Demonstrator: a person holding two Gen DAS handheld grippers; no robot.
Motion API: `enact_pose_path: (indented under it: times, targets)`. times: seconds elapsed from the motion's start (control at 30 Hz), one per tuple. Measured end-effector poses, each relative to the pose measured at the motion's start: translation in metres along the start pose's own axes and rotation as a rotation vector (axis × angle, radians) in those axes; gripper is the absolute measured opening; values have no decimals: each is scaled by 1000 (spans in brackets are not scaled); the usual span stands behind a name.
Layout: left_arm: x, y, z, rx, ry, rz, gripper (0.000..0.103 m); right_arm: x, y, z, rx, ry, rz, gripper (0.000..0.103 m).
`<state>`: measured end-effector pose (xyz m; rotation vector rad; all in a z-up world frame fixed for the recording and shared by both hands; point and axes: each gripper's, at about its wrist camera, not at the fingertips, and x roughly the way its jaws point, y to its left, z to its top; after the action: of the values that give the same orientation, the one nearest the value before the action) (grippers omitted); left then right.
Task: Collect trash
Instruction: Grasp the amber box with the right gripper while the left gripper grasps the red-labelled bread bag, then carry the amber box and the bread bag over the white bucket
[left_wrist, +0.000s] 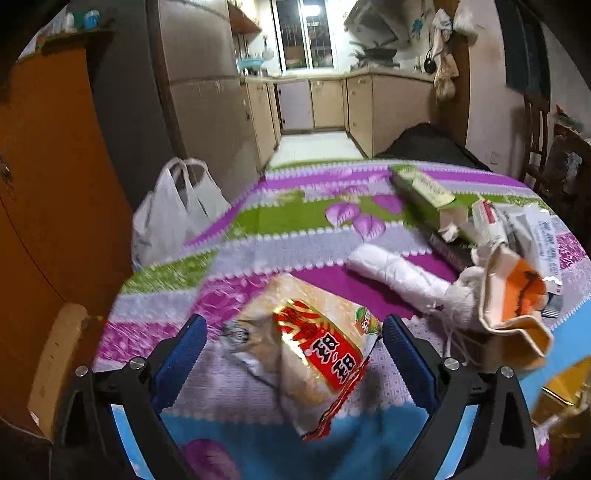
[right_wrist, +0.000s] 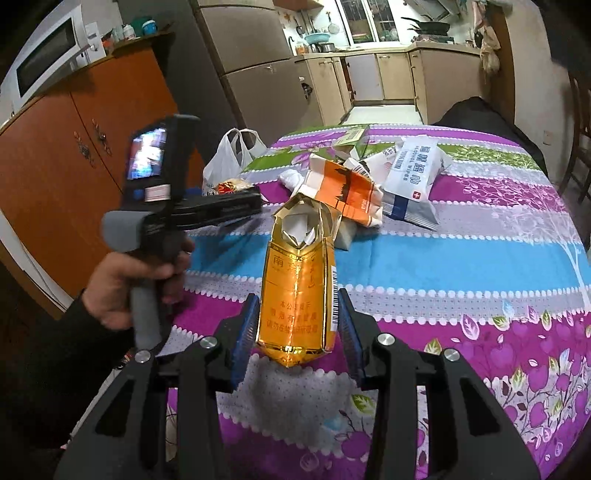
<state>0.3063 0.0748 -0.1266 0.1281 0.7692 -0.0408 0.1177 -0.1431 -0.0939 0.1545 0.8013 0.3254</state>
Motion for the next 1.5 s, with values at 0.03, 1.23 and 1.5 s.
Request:
enact_pose_path:
  times: [0.03,1.23,1.5]
  targets:
    - [2,1,0,-6,8,-9,85,-2,-1,-2,5,-1,2,41]
    - [-134,-54,-40,125,-46,-74,53,-18,-22,13,-2,66,48,41]
    - [-151,-93,-10,200,-96,-140,53,-50,-51,31,3,23,-19,41]
